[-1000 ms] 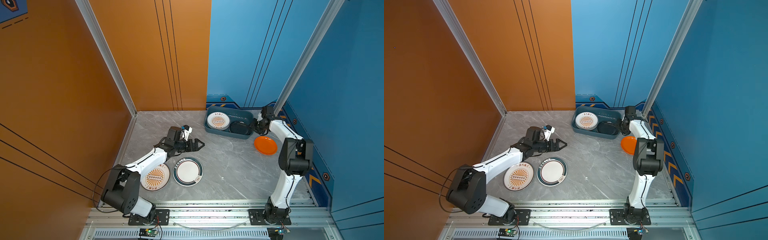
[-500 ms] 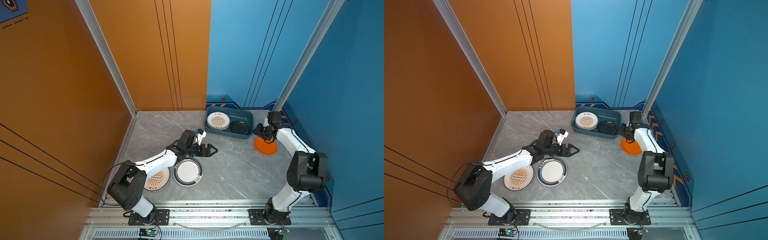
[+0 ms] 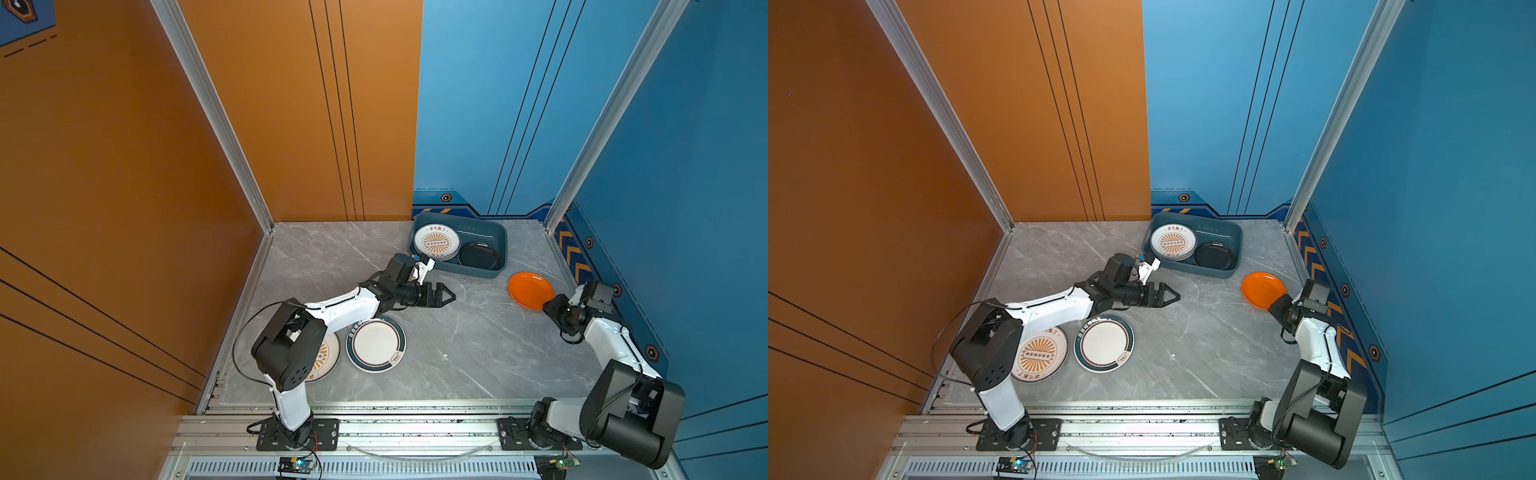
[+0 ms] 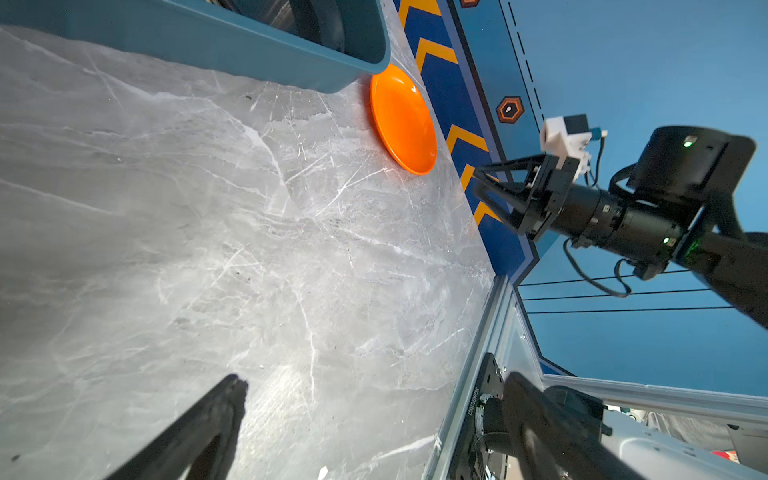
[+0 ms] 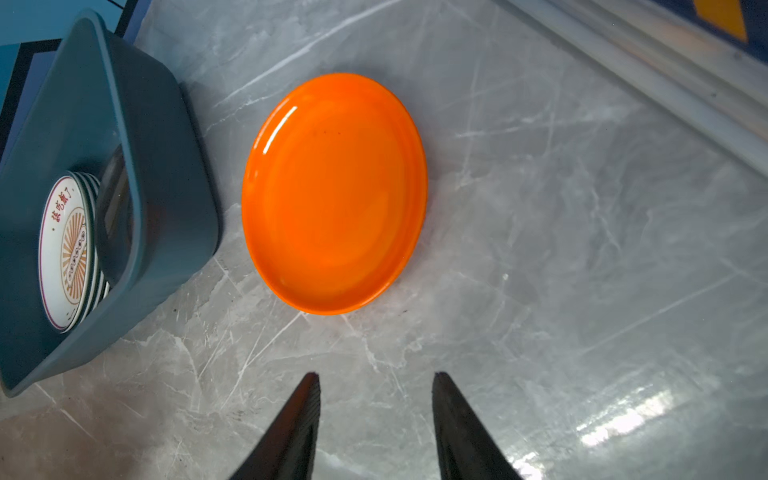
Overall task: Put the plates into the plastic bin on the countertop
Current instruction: 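Move the right gripper down to the orange plate rim while the left hovers, then grasp the orange plate rim with the right gripper and drag it toward the left gripper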
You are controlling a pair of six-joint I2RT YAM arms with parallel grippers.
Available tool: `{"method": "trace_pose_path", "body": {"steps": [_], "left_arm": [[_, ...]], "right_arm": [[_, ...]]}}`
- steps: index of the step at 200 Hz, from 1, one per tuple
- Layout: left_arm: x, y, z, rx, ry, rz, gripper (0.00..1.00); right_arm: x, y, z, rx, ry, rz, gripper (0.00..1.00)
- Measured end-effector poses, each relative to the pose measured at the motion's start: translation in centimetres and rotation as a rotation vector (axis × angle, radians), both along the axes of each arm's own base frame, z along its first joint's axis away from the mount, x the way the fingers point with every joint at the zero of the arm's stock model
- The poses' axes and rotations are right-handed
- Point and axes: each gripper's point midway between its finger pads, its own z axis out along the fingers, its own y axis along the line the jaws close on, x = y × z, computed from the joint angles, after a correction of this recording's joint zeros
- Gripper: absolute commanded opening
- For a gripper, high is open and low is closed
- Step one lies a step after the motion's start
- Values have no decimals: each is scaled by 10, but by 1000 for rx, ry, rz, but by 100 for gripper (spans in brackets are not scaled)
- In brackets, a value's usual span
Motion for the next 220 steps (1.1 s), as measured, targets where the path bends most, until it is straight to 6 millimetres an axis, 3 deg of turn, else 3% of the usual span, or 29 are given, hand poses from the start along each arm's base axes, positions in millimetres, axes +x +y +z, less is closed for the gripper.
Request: {"method": "trace_pose_path", "body": {"steps": [16, 79, 146, 178, 220], "left_arm": [[0, -4, -2, -1, 5, -6, 98], [-1, -4, -3, 0, 8, -10, 98], [3, 9, -15, 12, 33, 12, 98], [7, 13, -13, 4, 31, 17, 98], [9, 20, -13, -1, 33, 27, 98]], "right_arm": [[-2, 2, -11, 52, -6, -15, 47], [22, 3, -42, 177, -61, -55, 46], [48, -9, -51, 195, -147, -102, 45], [64, -13, -52, 215, -206, -106, 39], [71, -15, -57, 237, -218, -123, 19]]}}
